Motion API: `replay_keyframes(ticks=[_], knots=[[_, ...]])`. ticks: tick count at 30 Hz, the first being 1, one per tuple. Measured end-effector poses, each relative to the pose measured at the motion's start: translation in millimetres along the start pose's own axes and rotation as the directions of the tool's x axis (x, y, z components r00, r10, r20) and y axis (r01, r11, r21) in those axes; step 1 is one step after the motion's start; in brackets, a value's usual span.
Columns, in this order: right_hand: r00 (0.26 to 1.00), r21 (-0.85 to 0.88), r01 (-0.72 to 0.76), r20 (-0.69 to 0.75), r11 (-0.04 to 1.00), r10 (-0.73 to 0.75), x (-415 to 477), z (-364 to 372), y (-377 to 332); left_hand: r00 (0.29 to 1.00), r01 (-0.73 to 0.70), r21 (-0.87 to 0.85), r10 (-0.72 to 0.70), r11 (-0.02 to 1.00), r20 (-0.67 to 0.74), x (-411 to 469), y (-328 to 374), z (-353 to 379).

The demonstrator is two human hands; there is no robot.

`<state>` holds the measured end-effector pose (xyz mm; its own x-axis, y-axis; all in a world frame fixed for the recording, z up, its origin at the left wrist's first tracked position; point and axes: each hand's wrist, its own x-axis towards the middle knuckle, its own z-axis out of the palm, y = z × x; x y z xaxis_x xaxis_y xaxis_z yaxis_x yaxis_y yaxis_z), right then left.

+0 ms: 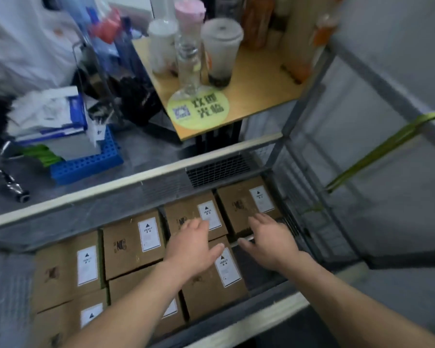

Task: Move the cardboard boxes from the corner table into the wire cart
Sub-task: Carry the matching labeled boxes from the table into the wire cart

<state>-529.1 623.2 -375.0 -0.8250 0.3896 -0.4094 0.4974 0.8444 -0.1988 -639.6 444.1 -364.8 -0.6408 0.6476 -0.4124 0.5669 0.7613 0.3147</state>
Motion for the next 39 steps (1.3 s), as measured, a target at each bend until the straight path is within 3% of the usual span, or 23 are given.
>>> replay_keyframes(ticks=[8,15,26,39], knots=[[0.969,0.060,-0.102,-0.222,0.993,0.113,-85.3,-102.2,13.6,0.958,-0.234,0.123,0.250,0.964,-0.143,-32.7,78.6,-89.5],[0.883,0.141,-0.321,-0.312,0.937,0.350,-175.2,-145.9,15.8,0.841,-0.489,0.192,0.518,0.851,-0.156,-62.5,124.1,-125.1],[0.667,0.244,-0.584,-0.398,0.774,0.629,-333.0,-153.2,2.0,0.582,-0.771,0.237,0.805,0.591,-0.115,-148.0,205.4,-137.1],[0.314,0.407,-0.776,-0.412,0.481,0.855,-552.1,-113.3,0.9,0.257,-0.940,0.245,0.965,0.239,0.044,-296.8,318.3,-79.8]])
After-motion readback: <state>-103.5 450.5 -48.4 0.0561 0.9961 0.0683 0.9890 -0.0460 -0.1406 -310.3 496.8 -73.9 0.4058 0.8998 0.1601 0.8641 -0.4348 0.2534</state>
